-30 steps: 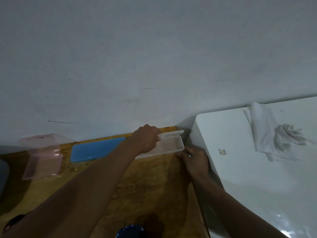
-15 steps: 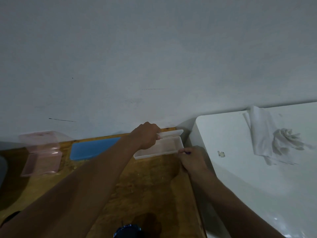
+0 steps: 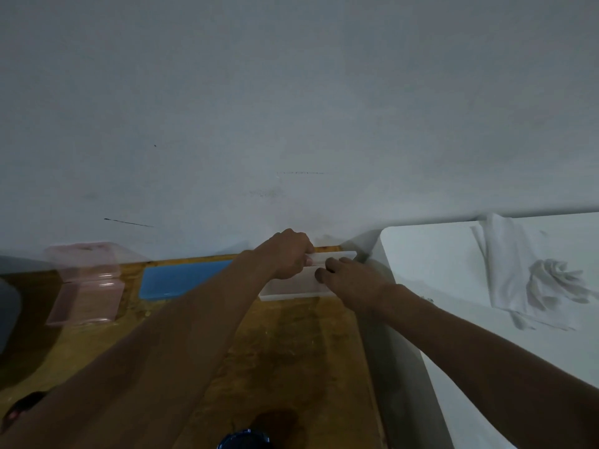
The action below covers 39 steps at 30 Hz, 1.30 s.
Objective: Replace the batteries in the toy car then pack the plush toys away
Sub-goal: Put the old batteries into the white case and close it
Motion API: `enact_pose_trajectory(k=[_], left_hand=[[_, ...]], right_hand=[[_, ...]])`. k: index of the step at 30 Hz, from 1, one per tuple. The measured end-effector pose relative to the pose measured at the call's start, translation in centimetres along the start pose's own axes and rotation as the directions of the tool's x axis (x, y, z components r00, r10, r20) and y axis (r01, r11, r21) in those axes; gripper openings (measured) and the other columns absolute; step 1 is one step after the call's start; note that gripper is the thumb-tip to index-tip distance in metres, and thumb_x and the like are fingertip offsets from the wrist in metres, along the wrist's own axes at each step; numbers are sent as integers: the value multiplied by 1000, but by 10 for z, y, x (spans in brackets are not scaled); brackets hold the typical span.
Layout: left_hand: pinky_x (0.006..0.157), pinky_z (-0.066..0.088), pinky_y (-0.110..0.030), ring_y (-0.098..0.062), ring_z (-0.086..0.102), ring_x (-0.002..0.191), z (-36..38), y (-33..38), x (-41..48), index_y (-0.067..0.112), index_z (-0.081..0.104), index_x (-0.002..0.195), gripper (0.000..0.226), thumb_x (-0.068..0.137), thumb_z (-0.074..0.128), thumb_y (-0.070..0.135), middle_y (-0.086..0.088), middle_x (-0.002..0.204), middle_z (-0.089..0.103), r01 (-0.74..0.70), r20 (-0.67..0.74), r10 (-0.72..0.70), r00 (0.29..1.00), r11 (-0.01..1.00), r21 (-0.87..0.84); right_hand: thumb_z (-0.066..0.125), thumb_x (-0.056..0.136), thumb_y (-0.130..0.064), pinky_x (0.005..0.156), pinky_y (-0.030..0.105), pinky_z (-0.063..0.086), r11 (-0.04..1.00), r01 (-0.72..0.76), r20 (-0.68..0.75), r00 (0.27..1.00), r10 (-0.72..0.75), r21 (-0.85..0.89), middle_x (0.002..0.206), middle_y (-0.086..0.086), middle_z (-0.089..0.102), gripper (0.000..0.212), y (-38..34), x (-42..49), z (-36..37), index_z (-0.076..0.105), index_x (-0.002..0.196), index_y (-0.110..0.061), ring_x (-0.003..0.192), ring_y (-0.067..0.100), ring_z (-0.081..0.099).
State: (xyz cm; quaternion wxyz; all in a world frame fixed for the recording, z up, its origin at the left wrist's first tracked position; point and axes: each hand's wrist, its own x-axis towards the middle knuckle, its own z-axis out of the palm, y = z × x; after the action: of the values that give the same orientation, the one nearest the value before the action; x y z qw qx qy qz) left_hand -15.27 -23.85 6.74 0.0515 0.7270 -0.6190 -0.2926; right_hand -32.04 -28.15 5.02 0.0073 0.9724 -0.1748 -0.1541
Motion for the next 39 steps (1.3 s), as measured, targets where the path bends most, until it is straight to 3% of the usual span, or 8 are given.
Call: enact_pose_trajectory(k=[9, 12, 17, 23, 27, 31, 35, 39], left_hand=[[71, 43, -30, -23, 57, 77, 0, 1, 2, 10, 70, 108, 21, 94, 59, 21, -13, 97, 69, -2, 11, 2, 1000, 1000, 6], [74, 46, -32, -27, 61, 83, 1, 3, 1, 9, 70, 110, 22, 94, 59, 21, -14, 100, 69, -6, 15, 5, 1000, 1000, 15], [71, 43, -30, -26, 59, 82, 2, 6, 0, 7, 69, 111, 24, 95, 58, 20, -15, 101, 69, -1, 9, 1, 1000, 1000, 10], [70, 44, -30, -25, 59, 79, 3, 5, 0, 8, 69, 111, 23, 95, 57, 19, -16, 100, 68, 10, 6, -10, 1000, 1000, 29], [71, 43, -30, -26, 60, 83, 5, 8, -3, 7, 66, 114, 26, 95, 58, 22, -16, 104, 67, 18, 3, -18, 1000, 999, 41], [82, 49, -35, -31, 62, 97, 9, 6, -5, 9, 63, 123, 32, 95, 58, 22, -16, 114, 65, 22, -1, -22, 1000, 999, 50], [88, 52, -39, -32, 61, 107, 17, 7, -13, 14, 59, 130, 35, 95, 57, 17, -17, 122, 63, -5, -39, 10, 999, 992, 130], [79, 55, -41, -31, 64, 100, 29, 5, -23, 21, 60, 125, 32, 94, 56, 17, -14, 113, 66, -19, -88, 39, 995, 977, 212]], right_hand=[[59, 92, -10, 96, 35, 48, 999, 39, 70, 997, -39, 4, 128, 14, 56, 47, 1, 16, 0, 45, 137, -14, 110, 29, 59], [57, 92, -11, 93, 33, 49, 995, -19, 118, 993, 6, 101, 123, 12, 58, 40, 3, 21, 6, 51, 131, -14, 106, 29, 60], [45, 95, -11, 88, 43, 50, 975, -138, 155, 982, 111, 174, 116, 14, 61, 31, 11, 35, 16, 57, 124, -12, 105, 33, 59], [60, 92, -9, 98, 31, 49, 977, -69, 68, 996, 57, 200, 121, 9, 63, 36, 7, 31, 25, 57, 127, -14, 102, 23, 63], [60, 92, -11, 100, 34, 47, 987, -34, -21, 999, 38, 159, 128, 10, 61, 37, 3, 17, 19, 56, 129, -11, 109, 26, 62], [59, 93, -23, 89, 36, 54, 974, -117, -155, 977, 148, 195, 123, 7, 65, 32, -1, -10, 9, 59, 124, -14, 99, 26, 66], [74, 80, -29, 68, 37, 58, 909, -262, -341, 864, 370, 324, 100, 8, 67, 29, 4, -30, 12, 62, 100, -13, 82, 26, 65], [66, 86, -37, 93, 43, 51, 896, -315, -250, 883, 398, 314, 133, 7, 54, 42, 5, -23, 17, 57, 124, -23, 114, 31, 55]])
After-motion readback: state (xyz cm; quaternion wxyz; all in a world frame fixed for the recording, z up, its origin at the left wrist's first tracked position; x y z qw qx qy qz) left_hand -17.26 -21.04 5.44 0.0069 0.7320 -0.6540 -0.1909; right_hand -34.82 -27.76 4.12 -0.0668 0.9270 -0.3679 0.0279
